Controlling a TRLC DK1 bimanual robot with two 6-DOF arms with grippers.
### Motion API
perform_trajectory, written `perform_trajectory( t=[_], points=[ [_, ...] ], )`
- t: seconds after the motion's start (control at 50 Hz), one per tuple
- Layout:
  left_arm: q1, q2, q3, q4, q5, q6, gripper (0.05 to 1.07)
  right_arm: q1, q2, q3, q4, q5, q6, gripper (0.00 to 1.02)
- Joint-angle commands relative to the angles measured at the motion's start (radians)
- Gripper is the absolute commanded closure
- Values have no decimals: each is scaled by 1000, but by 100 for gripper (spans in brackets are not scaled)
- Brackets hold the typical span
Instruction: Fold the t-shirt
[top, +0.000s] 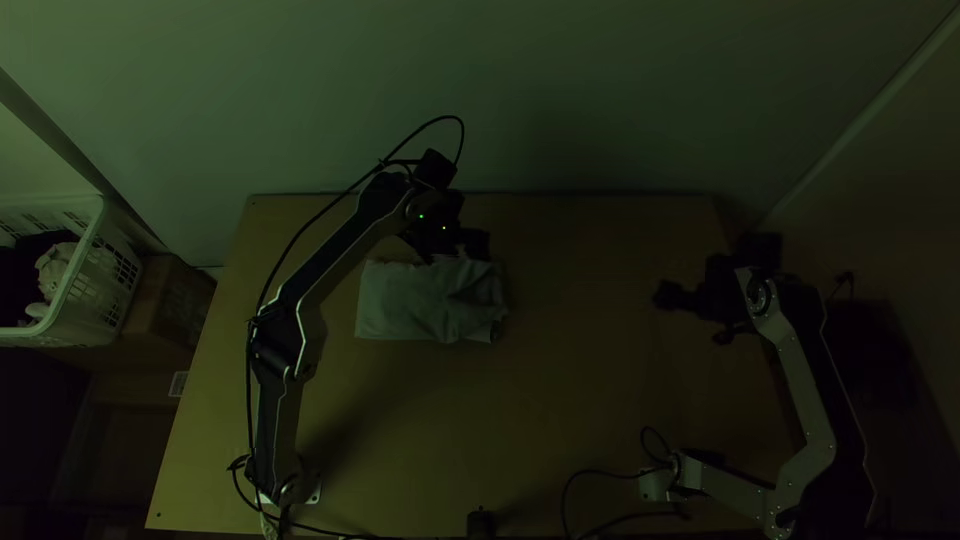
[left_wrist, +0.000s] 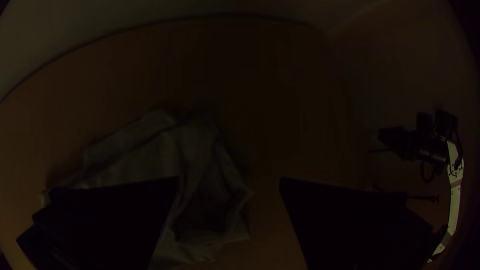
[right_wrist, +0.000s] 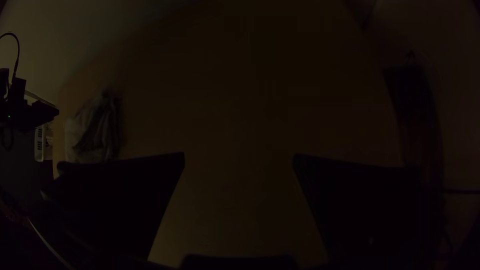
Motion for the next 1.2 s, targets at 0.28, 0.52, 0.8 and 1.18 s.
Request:
perform_trajectory(
  t=[0.28, 0.52, 0.8, 1.18],
  points=[
    [203, -300, -41, -10, 0, 77, 10, -8, -21, 254, 91, -1, -15, 3],
    [400, -449, -73, -1, -15, 156, 10, 4, -55, 374, 146, 16, -16, 3],
    [644, -624, -187, 108, -40, 195, 10, -17, -131, 424, 227, 39, -81, 3],
    [841, -980, -655, 459, -72, 216, 10, -60, -321, 255, 405, 42, -139, 3]
  ],
)
